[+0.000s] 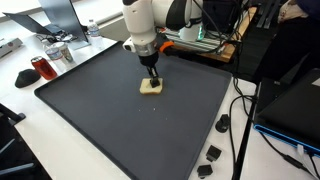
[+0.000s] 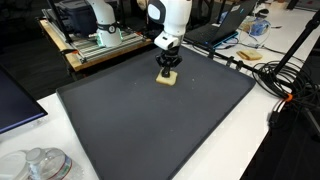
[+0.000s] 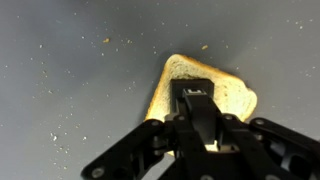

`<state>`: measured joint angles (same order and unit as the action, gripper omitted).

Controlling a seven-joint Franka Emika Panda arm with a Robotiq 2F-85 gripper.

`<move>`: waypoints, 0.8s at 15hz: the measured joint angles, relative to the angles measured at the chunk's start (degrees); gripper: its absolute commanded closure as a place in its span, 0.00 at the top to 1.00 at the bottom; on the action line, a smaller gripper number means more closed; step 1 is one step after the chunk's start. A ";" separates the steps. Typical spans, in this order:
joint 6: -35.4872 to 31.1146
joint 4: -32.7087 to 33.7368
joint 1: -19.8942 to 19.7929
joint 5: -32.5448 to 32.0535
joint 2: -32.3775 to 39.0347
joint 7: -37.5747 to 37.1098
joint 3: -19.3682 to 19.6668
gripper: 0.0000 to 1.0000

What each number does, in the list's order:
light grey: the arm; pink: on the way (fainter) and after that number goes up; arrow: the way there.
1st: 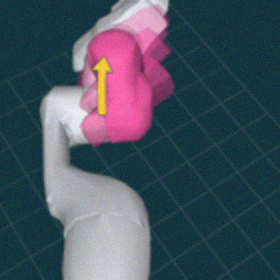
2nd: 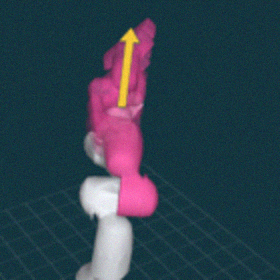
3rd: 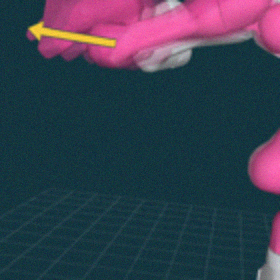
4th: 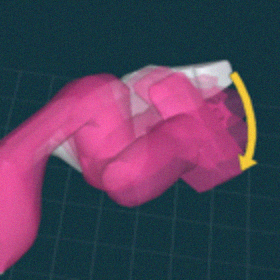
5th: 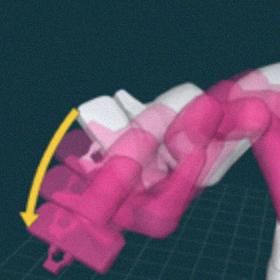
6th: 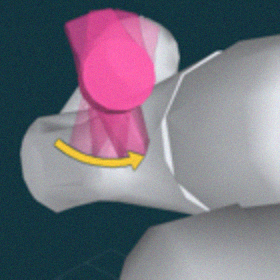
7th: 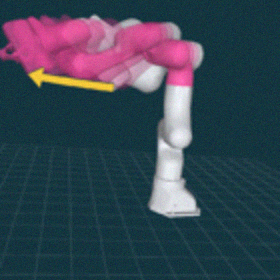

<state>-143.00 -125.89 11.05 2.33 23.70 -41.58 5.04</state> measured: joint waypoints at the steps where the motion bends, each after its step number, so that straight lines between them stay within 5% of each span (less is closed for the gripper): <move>1: -0.11 -0.75 -0.19 0.00 -0.45 0.00 0.03 0.05; 12: -0.89 -10.99 -0.80 -0.93 -11.41 -1.28 0.43 0.05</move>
<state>-143.88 -136.88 10.25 1.40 12.29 -42.86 5.48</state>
